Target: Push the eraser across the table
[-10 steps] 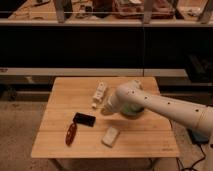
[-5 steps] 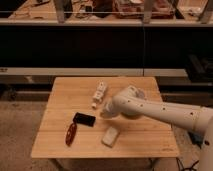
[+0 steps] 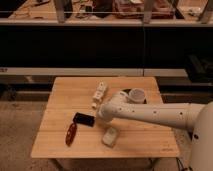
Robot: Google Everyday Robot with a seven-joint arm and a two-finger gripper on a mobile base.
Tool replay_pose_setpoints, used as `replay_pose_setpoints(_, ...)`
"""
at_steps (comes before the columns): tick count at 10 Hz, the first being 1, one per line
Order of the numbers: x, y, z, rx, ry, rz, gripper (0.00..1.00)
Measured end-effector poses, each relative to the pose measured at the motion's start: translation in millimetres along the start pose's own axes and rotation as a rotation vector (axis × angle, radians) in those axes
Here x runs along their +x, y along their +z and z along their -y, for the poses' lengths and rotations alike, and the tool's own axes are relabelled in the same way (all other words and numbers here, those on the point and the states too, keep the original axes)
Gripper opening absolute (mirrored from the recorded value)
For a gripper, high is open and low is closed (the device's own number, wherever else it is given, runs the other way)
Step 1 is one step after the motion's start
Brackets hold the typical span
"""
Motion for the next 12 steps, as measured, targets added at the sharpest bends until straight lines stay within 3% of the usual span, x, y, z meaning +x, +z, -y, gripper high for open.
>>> replay_pose_setpoints(6,-11,16,2,0.006,0.020,0.005,0.00)
replay_pose_setpoints(12,1,26,18,0.034,0.028,-0.010,0.00)
